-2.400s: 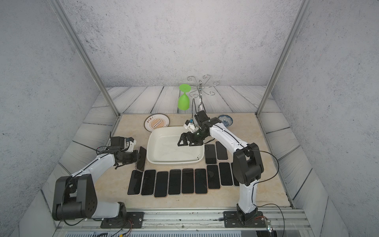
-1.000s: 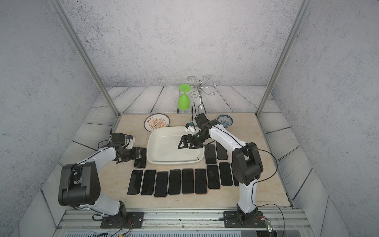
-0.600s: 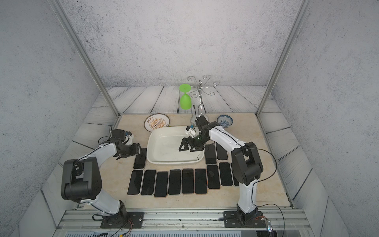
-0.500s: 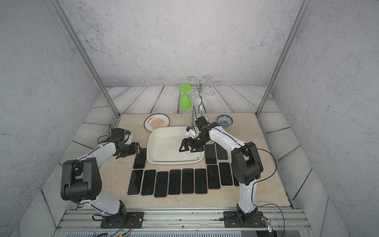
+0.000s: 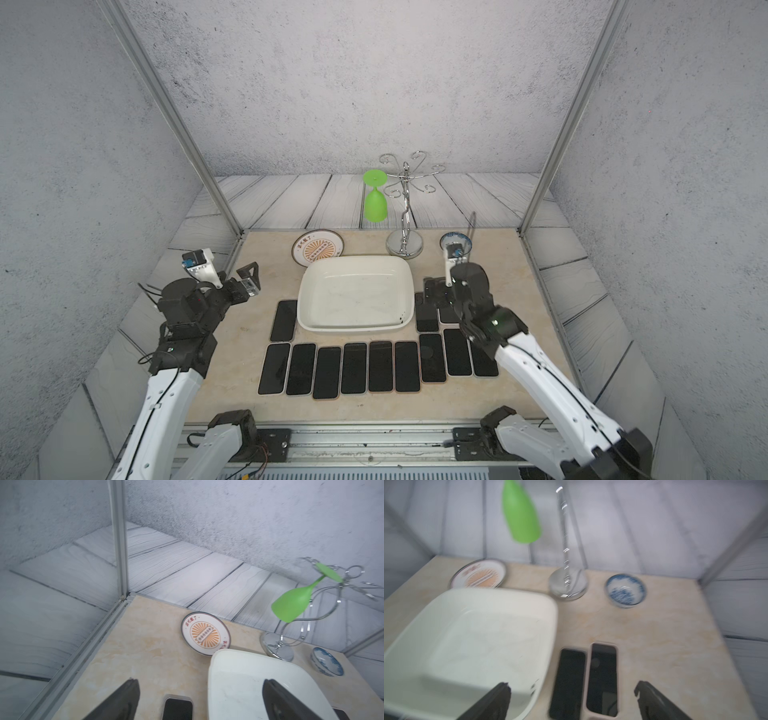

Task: Take the phone out of the storage box
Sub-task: Reset both arms

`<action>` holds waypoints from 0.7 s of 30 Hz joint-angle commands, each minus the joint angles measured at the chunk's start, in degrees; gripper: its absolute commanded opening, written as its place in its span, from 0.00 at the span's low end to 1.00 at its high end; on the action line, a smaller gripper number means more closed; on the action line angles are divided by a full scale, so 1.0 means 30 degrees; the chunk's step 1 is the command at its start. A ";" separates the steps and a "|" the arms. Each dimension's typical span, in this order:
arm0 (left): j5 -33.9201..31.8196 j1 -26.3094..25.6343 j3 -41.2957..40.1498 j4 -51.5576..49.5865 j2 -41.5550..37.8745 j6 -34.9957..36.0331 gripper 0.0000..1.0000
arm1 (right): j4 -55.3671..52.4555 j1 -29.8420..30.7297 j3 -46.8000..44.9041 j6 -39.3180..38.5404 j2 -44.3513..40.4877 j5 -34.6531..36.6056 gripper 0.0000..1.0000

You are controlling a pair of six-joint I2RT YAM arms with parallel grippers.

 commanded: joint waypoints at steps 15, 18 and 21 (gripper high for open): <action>-0.4468 -0.0652 -0.5180 1.5035 1.1766 0.3794 0.98 | 1.3664 -0.7552 -0.4125 -0.1542 1.0786 -0.1242 0.99; -0.5956 -0.1787 -0.5379 1.8276 1.4339 0.4944 0.98 | 1.3998 -0.7675 -0.4337 -0.1583 1.0780 -0.1589 0.99; -0.6008 -0.1777 -0.5167 1.6934 1.3600 0.4646 0.98 | 1.3600 -0.7656 -0.4244 -0.1642 1.0646 -0.1604 0.99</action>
